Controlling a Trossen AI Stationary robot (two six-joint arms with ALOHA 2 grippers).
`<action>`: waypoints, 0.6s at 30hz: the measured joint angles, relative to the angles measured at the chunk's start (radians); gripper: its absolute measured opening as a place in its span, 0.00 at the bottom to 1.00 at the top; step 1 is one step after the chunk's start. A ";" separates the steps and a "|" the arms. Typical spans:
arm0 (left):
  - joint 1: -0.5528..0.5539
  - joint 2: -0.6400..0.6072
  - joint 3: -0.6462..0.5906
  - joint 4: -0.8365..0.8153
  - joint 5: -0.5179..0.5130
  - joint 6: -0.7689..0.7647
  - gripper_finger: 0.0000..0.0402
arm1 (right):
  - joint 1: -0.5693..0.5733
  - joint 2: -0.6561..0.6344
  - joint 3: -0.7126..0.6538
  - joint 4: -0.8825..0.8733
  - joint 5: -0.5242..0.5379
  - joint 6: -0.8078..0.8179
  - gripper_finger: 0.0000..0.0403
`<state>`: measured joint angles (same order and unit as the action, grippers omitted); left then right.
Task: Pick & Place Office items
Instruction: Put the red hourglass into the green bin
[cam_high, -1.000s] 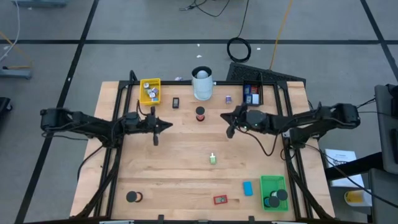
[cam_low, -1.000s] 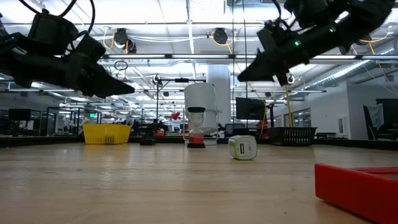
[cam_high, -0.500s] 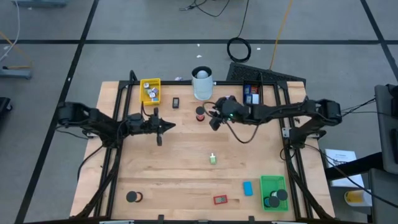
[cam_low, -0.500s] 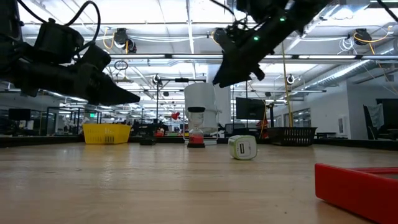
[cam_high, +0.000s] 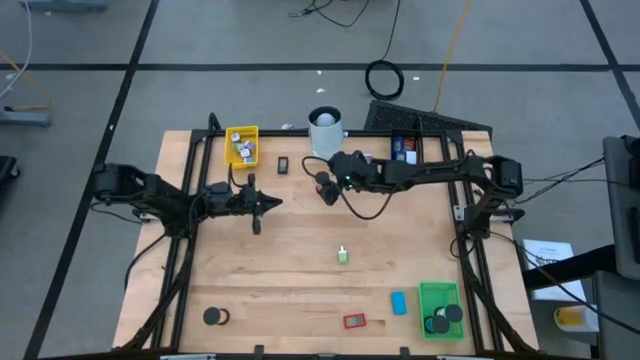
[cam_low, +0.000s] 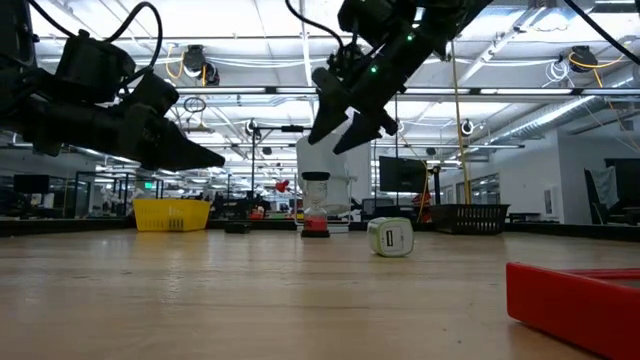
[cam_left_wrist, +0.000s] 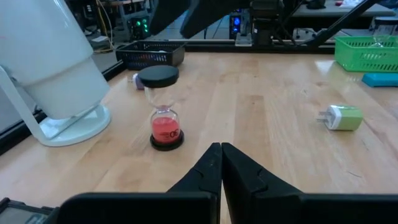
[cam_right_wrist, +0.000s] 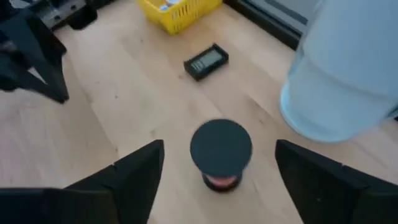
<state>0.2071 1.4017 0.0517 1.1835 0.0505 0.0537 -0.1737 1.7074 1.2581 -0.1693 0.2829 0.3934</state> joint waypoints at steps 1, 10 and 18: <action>0.001 0.000 0.000 0.000 0.000 -0.001 0.04 | -0.002 0.008 0.006 -0.009 0.001 -0.007 0.77; 0.000 0.000 0.000 -0.004 -0.001 0.004 0.03 | -0.030 0.100 0.016 0.053 0.004 -0.047 0.82; 0.000 0.000 0.000 -0.007 -0.001 0.016 0.05 | -0.030 0.128 0.016 0.101 0.057 -0.090 0.82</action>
<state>0.2070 1.4017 0.0521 1.1764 0.0498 0.0696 -0.2035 1.8351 1.2743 -0.0687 0.3403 0.3038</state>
